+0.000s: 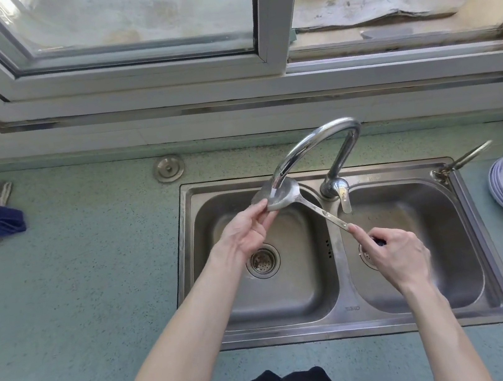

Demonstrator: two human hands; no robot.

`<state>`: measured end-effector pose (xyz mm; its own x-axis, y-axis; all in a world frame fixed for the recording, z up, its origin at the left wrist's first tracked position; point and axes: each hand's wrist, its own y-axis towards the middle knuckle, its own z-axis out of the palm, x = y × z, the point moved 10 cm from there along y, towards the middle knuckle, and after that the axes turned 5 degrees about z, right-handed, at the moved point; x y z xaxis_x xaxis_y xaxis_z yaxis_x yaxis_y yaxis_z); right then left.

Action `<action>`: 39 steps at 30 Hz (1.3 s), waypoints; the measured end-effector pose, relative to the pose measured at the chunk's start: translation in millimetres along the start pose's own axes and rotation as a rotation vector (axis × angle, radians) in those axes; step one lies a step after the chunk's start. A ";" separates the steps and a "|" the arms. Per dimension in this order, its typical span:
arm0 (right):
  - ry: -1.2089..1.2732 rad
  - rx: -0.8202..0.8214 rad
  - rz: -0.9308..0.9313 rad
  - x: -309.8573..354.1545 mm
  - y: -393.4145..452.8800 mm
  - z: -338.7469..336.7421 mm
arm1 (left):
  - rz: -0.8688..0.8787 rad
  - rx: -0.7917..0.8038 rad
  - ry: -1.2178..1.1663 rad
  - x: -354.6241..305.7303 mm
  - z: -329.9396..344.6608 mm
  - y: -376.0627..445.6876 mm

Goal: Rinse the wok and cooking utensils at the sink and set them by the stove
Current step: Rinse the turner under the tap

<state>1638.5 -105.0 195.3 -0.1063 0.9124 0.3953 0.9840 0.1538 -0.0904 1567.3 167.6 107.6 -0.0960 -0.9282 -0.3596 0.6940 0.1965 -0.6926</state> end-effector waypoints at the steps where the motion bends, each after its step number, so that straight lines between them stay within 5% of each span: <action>1: 0.006 0.001 0.000 -0.4 -0.9 0.0 | 0.010 -0.020 0.022 -0.3 -1.9 -0.8; 10: -0.057 -0.015 -0.021 12.8 -4.9 0.8 | 0.078 -0.269 0.040 8.9 -28.7 2.1; 18: -0.083 -0.057 -0.057 9.2 -8.1 -1.0 | 0.009 -0.072 0.134 -7.4 -15.1 15.4; 24: -0.050 -0.011 -0.079 19.2 -6.1 4.5 | 0.252 -0.354 0.244 -27.6 -37.7 24.5; 33: -0.063 -0.022 -0.074 11.9 -4.1 -2.2 | -0.021 -0.013 0.286 -5.4 0.4 14.6; 39: -0.095 -0.051 -0.082 15.2 -4.8 1.0 | 0.166 -0.275 0.313 -14.4 -14.3 18.0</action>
<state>1632.1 -91.4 200.8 -0.1977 0.9297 0.3109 0.9771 0.2122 -0.0133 1570.9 189.0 91.3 -0.2407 -0.7448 -0.6224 0.5065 0.4506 -0.7351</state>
